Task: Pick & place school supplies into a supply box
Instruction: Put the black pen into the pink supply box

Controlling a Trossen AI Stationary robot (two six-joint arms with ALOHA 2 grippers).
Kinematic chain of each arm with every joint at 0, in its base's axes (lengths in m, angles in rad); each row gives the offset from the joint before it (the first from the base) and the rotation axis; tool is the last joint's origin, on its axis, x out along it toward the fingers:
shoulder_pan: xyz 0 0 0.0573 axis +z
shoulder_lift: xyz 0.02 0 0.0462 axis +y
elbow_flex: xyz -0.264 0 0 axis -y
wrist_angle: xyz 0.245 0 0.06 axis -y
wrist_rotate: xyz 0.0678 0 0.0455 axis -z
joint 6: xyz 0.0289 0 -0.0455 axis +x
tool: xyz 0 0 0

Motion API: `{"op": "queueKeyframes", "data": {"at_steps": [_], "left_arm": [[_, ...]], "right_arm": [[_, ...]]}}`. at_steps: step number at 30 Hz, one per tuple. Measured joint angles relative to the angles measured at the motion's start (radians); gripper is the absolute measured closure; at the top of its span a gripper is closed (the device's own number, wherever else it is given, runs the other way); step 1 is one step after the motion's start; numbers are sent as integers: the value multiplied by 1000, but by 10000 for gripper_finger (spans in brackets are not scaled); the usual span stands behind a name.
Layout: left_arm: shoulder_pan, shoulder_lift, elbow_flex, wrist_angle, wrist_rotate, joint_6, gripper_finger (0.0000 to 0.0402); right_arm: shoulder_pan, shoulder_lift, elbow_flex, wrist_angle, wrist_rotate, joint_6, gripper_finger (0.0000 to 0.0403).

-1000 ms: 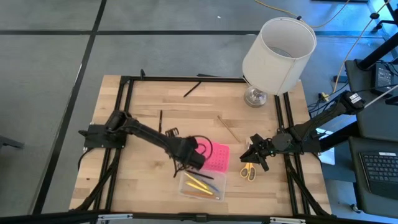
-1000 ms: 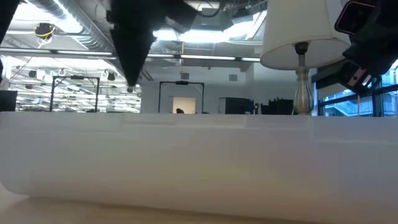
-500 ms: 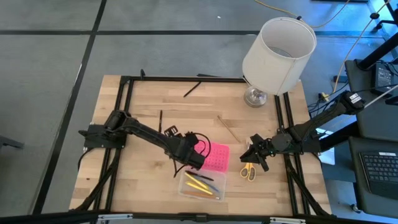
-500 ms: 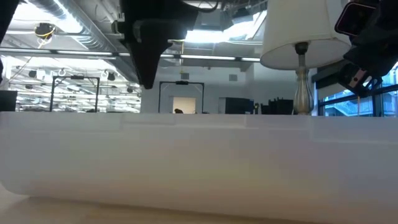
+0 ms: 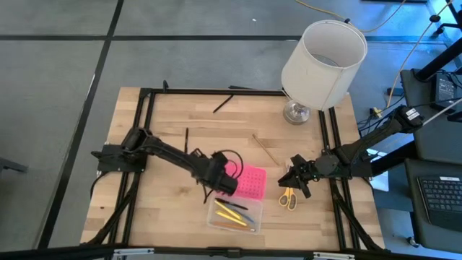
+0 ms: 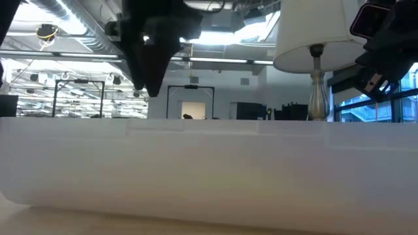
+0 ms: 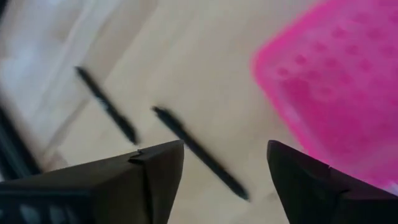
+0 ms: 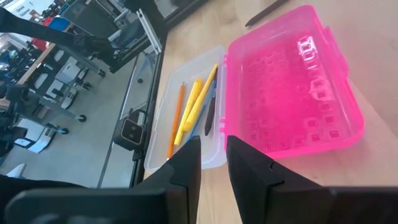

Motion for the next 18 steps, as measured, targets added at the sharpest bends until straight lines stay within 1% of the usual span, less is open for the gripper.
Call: {"op": "queueKeyframes", "data": {"at_steps": [2, 6, 9, 12, 15, 18], "left_arm": [[19, 0, 0, -41, -9, -4, 181], [50, 0, 0, -113, -19, -66, 181], [67, 0, 0, -128, -70, -91, 180], [77, -1, -14, -134, -77, -93, 180], [87, -43, -80, -125, -77, -106, 183], [102, -132, -191, -105, -77, -165, 185]], "right_arm": [[0, 0, 0, 0, 0, 0, 320], [0, 0, 0, 0, 0, 0, 320], [0, 0, 0, 0, 0, 0, 320], [0, 0, 0, 0, 0, 0, 320], [0, 0, 0, -1, 0, 0, 320], [0, 0, 0, -7, 0, -1, 320]]}}
